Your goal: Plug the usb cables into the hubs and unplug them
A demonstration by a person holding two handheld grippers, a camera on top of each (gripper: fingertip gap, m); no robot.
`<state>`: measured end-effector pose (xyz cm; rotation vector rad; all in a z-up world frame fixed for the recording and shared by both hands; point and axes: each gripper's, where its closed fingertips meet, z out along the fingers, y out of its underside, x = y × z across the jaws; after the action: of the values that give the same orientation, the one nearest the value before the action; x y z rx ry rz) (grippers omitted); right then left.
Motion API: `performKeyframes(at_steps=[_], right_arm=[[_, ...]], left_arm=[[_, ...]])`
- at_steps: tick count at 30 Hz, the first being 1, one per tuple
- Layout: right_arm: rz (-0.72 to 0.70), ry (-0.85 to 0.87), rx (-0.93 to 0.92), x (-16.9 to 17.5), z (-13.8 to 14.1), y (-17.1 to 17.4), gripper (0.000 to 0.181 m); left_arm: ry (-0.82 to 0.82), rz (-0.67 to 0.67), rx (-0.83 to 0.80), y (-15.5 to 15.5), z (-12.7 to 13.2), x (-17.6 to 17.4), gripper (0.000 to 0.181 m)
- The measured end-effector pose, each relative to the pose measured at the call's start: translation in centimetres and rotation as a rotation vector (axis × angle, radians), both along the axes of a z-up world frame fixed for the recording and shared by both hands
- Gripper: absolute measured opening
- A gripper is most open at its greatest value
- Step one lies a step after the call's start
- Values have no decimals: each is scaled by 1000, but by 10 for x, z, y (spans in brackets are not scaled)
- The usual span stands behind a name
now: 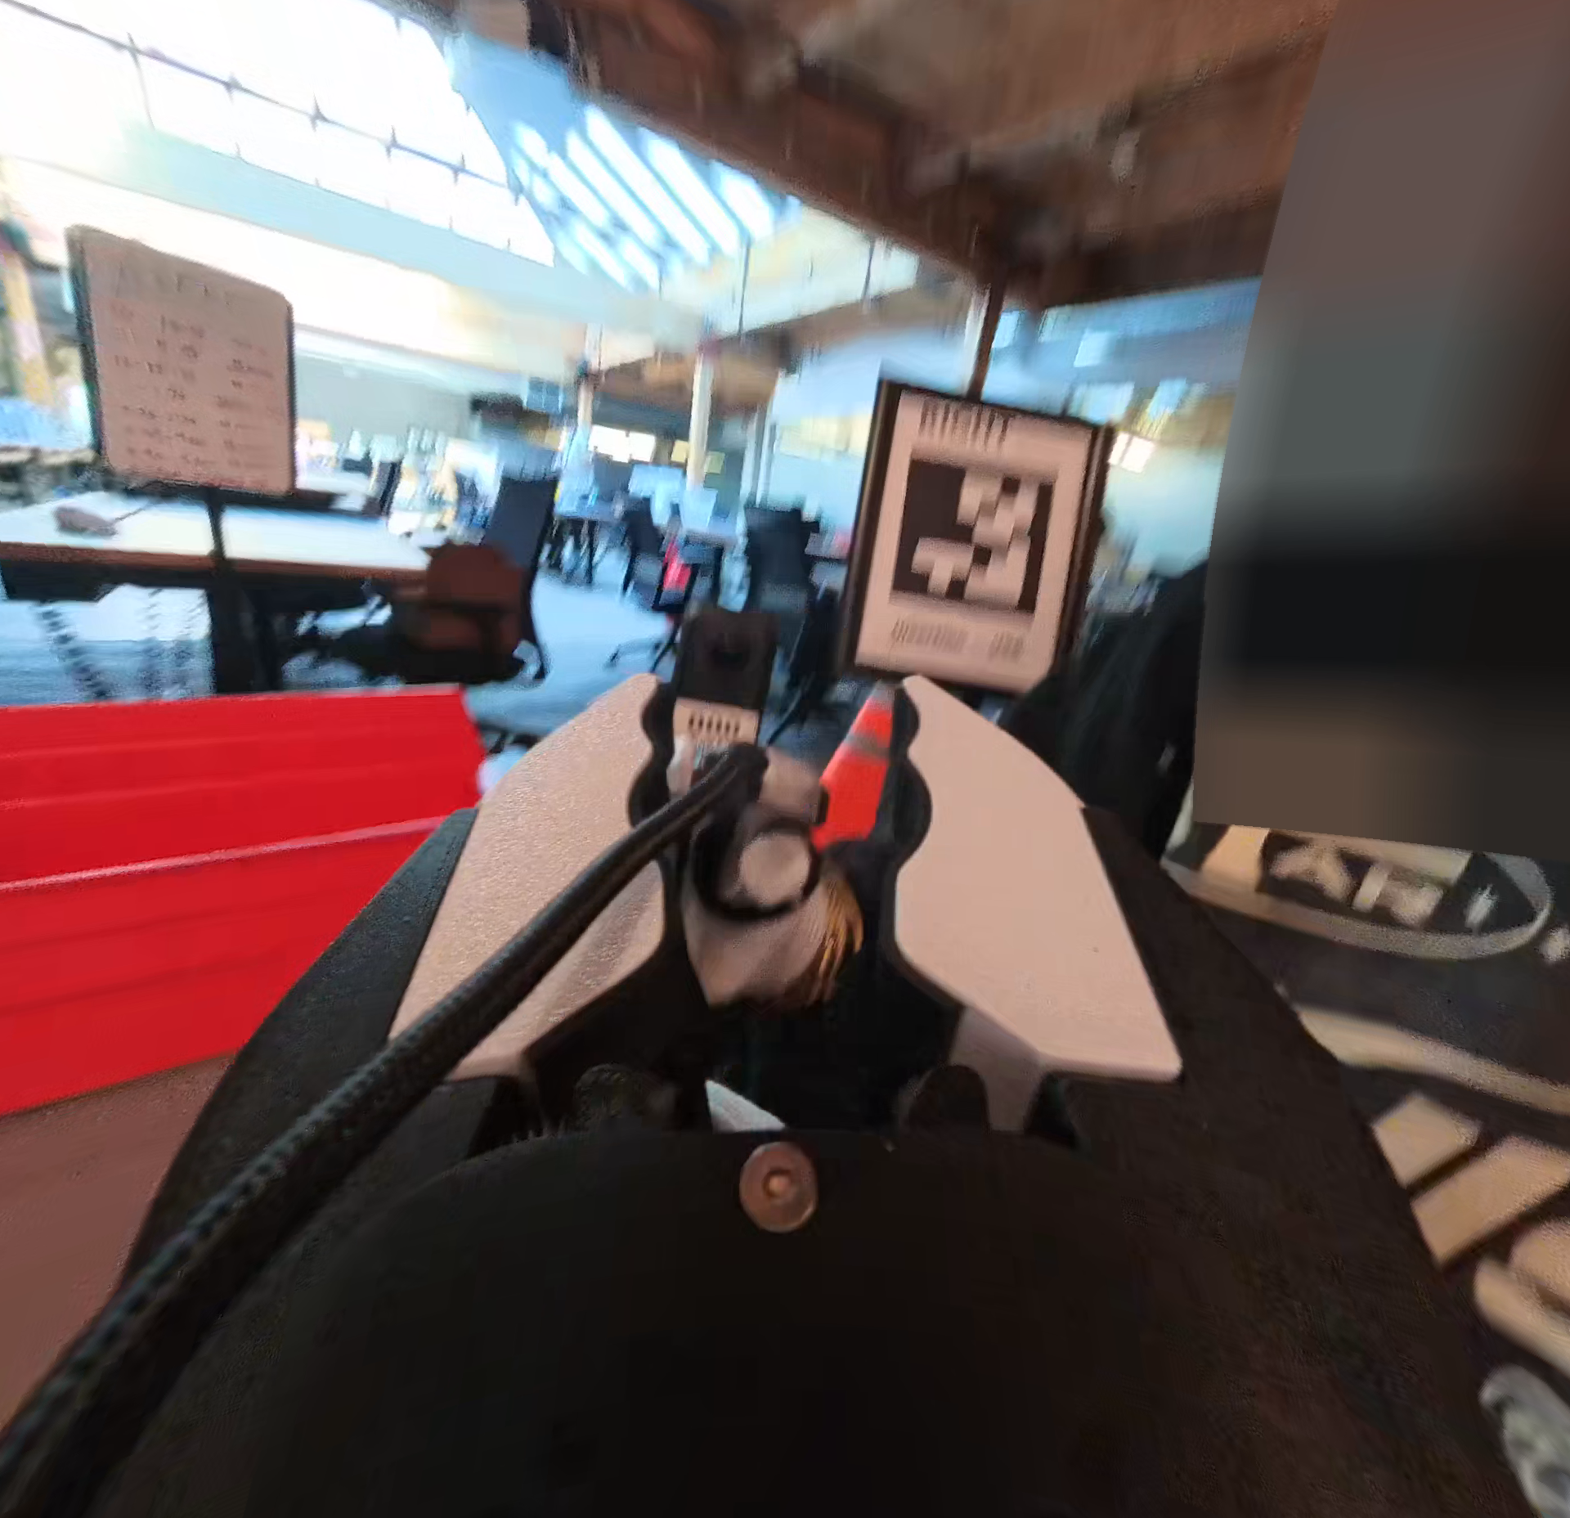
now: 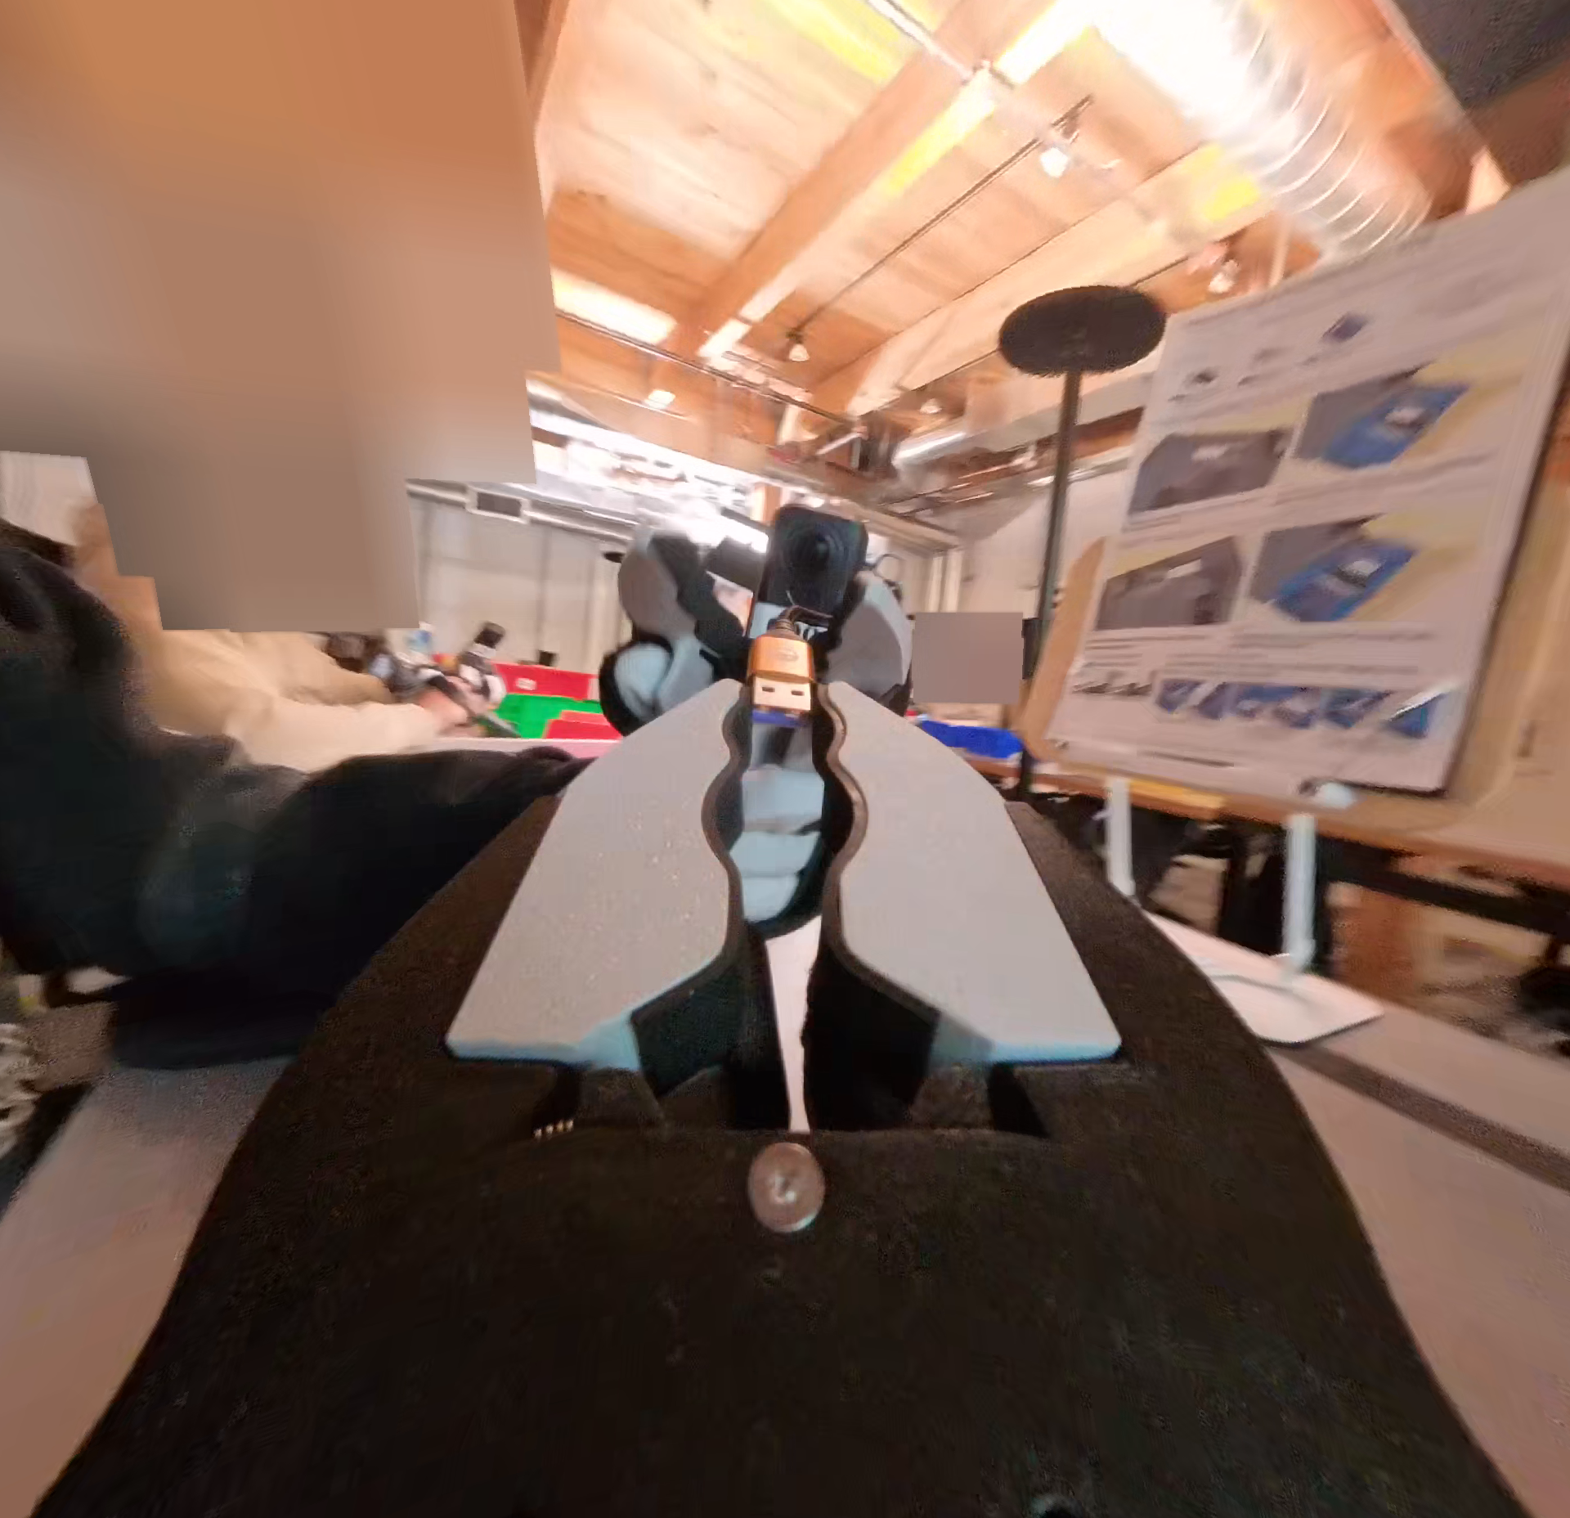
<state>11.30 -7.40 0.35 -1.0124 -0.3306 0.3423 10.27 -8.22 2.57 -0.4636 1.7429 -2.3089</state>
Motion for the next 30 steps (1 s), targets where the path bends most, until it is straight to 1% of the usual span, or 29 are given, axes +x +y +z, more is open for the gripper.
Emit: performKeyframes(at_steps=[1, 2, 3, 5, 7, 9, 15, 21, 25, 28, 29, 30], right_arm=[[40, 3, -12, -3, -2, 0, 13], [60, -14, -24, -7, -3, 0, 13], [54, -47, -37, -11, -7, 2, 13], [26, -116, -63, -17, -14, 7, 13], [23, -125, -70, -18, -15, 8, 13], [26, -103, -89, -15, -16, 10, 13], [33, -101, -107, -15, -19, 11, 13], [6, -108, -104, -13, -19, 12, 13], [4, -106, -100, -13, -18, 12, 13], [4, -74, -94, -10, -15, 12, 13], [-14, -62, -92, -7, -15, 13, 13], [-36, -58, -87, -4, -15, 14, 20]], left_arm=[[-12, 17, 105, 1, -10, -2, 50], [-14, 37, 175, 3, -16, -2, 49], [-12, 59, 206, 6, -17, -1, 46], [1, 57, 235, 9, -17, -3, 37], [18, 77, 326, 11, -26, -2, 31], [15, 81, 400, 10, -34, -3, 29], [-20, 104, 465, 5, -39, -1, 15], [23, 129, 493, 8, -41, 2, 18], [7, 152, 540, 8, -42, 1, 15], [-2, 207, 558, 8, -38, 5, 15], [-2, 246, 558, 11, -36, 7, 15], [-7, 312, 539, 17, -31, 11, 15]])
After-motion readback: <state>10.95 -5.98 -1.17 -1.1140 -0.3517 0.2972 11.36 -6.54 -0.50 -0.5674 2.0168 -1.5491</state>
